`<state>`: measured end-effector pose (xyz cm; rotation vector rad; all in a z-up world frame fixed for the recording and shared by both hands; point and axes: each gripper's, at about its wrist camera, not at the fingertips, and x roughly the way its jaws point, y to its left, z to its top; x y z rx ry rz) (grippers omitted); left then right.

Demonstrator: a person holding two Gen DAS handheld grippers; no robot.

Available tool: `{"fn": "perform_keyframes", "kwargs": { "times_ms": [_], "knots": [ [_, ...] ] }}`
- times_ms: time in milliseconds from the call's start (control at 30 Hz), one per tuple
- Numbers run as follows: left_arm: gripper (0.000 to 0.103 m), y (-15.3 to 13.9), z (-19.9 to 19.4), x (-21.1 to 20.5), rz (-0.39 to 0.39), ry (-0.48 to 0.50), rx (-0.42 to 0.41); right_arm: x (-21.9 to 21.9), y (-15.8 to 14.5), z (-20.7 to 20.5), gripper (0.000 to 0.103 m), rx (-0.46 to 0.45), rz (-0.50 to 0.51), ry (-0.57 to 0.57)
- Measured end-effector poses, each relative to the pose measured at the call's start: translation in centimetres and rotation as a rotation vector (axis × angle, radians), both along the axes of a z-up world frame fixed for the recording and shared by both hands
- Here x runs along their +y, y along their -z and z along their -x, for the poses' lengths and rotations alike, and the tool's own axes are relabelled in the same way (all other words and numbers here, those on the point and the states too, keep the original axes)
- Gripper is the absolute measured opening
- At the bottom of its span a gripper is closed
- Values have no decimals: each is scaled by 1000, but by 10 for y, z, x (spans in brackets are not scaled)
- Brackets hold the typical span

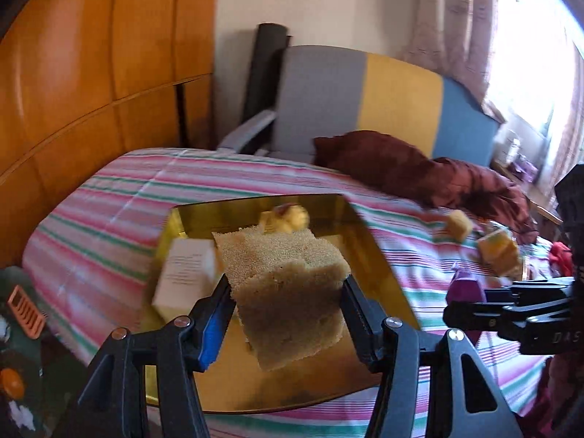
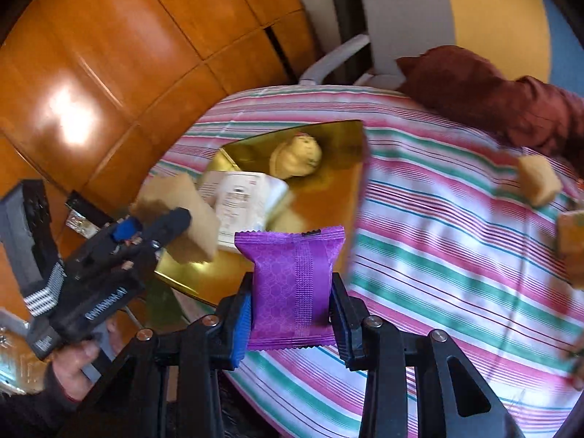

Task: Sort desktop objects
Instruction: 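Carry the packet and sponge to the tray while the right releases the packet, then lower the yellow sponge into the gold tray and open the left gripper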

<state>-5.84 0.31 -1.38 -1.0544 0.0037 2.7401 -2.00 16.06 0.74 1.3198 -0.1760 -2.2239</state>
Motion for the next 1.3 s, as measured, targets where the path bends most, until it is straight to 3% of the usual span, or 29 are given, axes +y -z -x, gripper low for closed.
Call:
{"fn": "perform_keyframes", "kwargs": {
  "times_ms": [100, 133, 167, 533, 1300],
  "knots": [
    [62, 5, 2, -11, 18, -44, -8, -21, -1, 4, 45, 14, 18, -11],
    [63, 6, 2, -15, 29, -65, -14, -27, 1, 7, 59, 8, 37, -8],
    [63, 7, 3, -18, 31, -74, -20, -31, 3, 9, 65, 6, 50, -3],
    [64, 5, -10, -29, 31, -97, 5, -40, 11, -4, 65, 12, 32, -3],
    [64, -15, -30, 23, 23, 55, 36, 35, -18, -44, 65, 167, -55, 194]
  ]
}}
